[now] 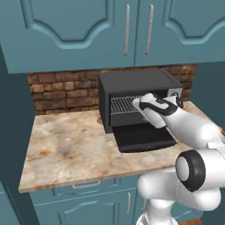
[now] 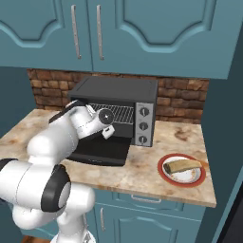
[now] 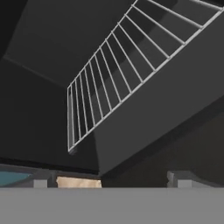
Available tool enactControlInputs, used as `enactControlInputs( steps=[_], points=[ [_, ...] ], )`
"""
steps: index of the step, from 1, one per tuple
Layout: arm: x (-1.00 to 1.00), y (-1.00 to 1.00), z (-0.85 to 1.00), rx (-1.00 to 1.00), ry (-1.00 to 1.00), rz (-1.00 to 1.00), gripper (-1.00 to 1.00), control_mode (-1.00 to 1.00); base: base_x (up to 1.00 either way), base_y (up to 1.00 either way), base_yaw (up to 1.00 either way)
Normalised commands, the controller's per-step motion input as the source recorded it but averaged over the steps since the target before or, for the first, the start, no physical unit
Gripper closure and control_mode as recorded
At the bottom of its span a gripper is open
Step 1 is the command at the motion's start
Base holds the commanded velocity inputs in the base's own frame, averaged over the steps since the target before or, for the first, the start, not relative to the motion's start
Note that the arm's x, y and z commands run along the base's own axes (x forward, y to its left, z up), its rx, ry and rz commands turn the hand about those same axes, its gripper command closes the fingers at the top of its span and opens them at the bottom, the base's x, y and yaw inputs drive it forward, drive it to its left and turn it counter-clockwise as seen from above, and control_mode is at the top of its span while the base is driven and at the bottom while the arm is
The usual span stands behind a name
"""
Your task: Pull the toaster oven rack outwards. Pick up the baguette from the plate and place it on the toaster oven rack. Close the toaster oven door fully and set the temperature to the lowest setting.
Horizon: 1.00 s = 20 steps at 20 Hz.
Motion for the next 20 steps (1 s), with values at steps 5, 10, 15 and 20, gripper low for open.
enactControlInputs(
  steps=[5, 10, 15, 20],
  points=[
    [0.33, 0.0, 0.0, 0.04, -0.02, 0.0, -1.0, -1.0, 0.0, 0.0, 0.0],
    [0.22, 0.0, -0.13, 0.0, 0.0, 0.0, -1.0, -1.0, 0.0, 0.0, 0.0],
    [0.3, 0.0, -0.24, 0.0, -0.05, 0.0, -1.0, -1.0, 0.0, 0.0, 0.0],
    [0.34, -0.01, -0.09, 0.0, -0.07, 0.0, -1.0, -1.0, 0.0, 0.0, 0.0]
  ],
)
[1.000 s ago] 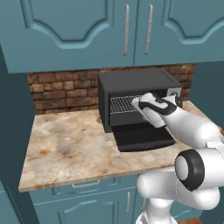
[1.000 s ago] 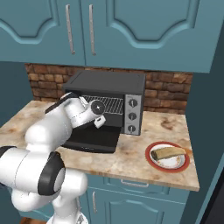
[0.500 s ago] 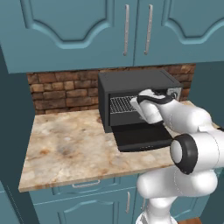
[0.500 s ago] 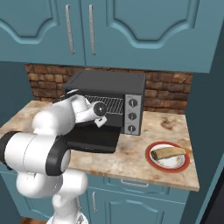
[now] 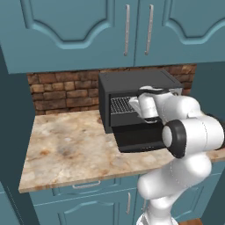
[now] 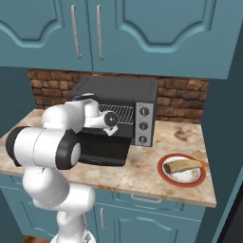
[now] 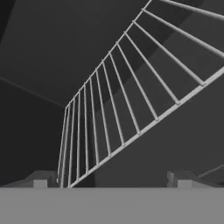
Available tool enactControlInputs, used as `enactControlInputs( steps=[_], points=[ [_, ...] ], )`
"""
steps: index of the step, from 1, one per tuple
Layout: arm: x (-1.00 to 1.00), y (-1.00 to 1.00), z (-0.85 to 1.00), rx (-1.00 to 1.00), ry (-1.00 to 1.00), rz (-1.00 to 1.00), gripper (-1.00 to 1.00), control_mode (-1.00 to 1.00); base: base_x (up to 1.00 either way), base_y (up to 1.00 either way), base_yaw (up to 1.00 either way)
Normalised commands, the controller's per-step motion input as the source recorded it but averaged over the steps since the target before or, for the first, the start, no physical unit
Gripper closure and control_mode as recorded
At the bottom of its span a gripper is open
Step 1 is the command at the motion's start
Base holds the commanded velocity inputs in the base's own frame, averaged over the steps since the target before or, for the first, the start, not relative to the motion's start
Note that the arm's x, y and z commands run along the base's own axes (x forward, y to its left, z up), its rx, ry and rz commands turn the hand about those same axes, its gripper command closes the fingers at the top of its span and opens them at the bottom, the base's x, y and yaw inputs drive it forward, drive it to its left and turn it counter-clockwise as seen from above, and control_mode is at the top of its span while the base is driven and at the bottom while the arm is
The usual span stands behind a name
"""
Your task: Pull the toaster oven rack outwards. Pick up the baguette from the plate and place it on the toaster oven rack. Close the toaster oven door fully and set the temperature to the lowest setting.
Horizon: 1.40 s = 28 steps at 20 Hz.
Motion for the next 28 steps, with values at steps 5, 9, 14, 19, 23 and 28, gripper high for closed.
enactControlInputs(
  steps=[5, 9, 14, 19, 23, 28],
  points=[
    [0.26, 0.0, 0.0, 0.0, 0.0, 0.0, -1.0, -1.0, 0.0, 0.0, 0.0],
    [0.21, 0.0, 0.0, 0.0, 0.0, 0.0, -1.0, -1.0, 0.0, 0.0, 0.0],
    [0.31, 0.0, -0.01, 0.0, -0.04, 0.0, -1.0, -1.0, 0.0, 0.0, 0.0],
    [0.14, 0.0, -0.07, 0.0, 0.0, 0.0, -1.0, -1.0, 0.0, 0.0, 0.0],
    [0.0, 0.0, -0.24, 0.0, 0.0, 0.0, -1.0, -1.0, 0.0, 0.0, 0.0],
    [0.0, 0.0, -0.15, 0.0, -0.01, 0.0, -1.0, -1.0, 0.0, 0.0, 0.0]
  ],
)
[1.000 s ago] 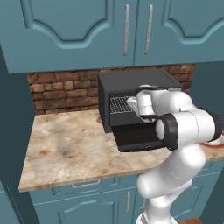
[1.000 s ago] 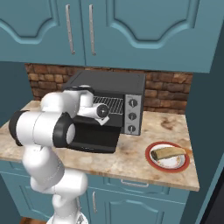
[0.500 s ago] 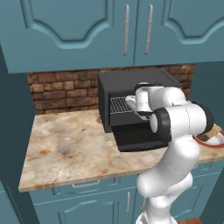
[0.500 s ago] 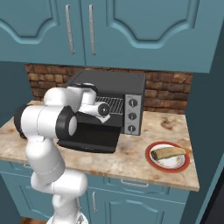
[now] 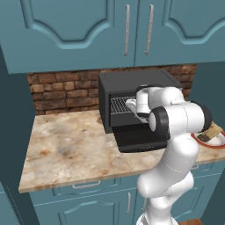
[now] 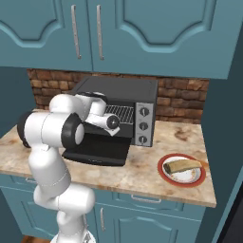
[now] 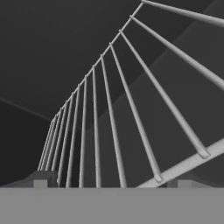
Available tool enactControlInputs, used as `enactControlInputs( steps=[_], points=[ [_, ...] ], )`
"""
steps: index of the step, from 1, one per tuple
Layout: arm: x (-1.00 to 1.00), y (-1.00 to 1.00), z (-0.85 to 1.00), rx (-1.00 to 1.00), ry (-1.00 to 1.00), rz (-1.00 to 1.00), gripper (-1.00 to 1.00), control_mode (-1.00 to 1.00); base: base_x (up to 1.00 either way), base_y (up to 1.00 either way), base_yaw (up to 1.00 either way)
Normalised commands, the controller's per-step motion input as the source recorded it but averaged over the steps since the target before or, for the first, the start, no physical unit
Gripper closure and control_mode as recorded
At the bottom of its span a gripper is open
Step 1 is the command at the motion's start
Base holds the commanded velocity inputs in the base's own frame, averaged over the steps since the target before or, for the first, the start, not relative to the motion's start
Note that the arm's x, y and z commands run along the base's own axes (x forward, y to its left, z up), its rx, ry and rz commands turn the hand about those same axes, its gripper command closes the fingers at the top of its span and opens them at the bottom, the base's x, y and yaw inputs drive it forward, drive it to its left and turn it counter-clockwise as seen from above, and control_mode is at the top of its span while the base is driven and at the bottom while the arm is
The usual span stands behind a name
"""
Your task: Pull the toaster oven rack outwards. Pick up the baguette from the plate and place it on the toaster oven rack. Close the toaster oven door fully and set the temperature to the lowest setting.
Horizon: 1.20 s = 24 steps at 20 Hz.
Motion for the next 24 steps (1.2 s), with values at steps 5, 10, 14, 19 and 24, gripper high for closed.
enactControlInputs(
  steps=[5, 10, 14, 19, 24],
  points=[
    [0.16, 0.0, -0.03, 0.0, -0.03, 0.0, -1.0, -1.0, 0.0, 0.0, 0.0],
    [0.27, 0.0, 0.0, 0.0, 0.0, 0.0, -1.0, -1.0, 0.0, 0.0, 0.0],
    [0.18, 0.0, 0.0, 0.0, 0.0, 0.0, -1.0, -1.0, 0.0, 0.0, 0.0],
    [0.06, 0.0, 0.0, 0.0, 0.0, 0.0, -1.0, -1.0, 0.0, 0.0, 0.0],
    [0.0, 0.0, 0.0, 0.0, 0.0, 0.0, 1.0, -1.0, 0.0, 0.0, 0.0]
  ],
)
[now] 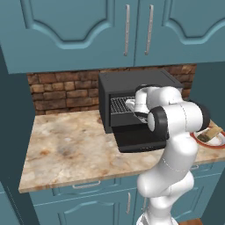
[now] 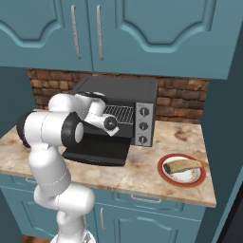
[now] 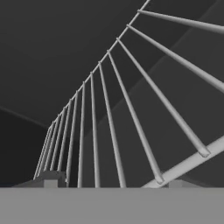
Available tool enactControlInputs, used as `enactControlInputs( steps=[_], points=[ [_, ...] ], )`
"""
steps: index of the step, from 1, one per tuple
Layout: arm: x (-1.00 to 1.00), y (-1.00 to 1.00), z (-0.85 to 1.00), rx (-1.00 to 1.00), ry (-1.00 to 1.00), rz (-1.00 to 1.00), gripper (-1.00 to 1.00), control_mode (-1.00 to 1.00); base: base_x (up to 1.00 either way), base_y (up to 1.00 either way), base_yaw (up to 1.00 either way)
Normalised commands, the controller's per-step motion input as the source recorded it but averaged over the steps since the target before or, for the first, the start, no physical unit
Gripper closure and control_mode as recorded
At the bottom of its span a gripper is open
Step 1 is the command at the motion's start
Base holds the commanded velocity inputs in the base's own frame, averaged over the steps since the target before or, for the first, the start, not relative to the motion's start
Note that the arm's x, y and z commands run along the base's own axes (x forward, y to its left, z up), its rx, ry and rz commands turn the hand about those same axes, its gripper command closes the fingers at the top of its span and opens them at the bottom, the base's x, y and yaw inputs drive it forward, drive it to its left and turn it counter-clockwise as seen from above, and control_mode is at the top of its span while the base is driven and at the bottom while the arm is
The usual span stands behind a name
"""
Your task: Pull the toaster oven rack outwards. Pick up the baguette from the plate and place it on the toaster oven rack. Close the toaster oven door fully and set the temperature to the lowest setting.
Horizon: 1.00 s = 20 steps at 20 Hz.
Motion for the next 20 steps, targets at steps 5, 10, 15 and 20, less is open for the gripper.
enactControlInputs(
  steps=[5, 10, 15, 20],
  points=[
    [0.0, 0.0, 0.0, 0.0, 0.0, 0.0, 1.0, -1.0, 0.0, 0.0, 0.0],
    [0.0, 0.0, 0.0, 0.0, 0.01, 0.0, 1.0, -1.0, 0.0, 0.0, 0.0],
    [-0.07, 0.0, -0.05, -0.03, 0.07, 0.0, 1.0, -1.0, 0.0, 0.0, 0.0],
    [-0.05, 0.0, -0.07, -0.04, 0.12, 0.0, 1.0, -1.0, 0.0, 0.0, 0.0]
  ],
)
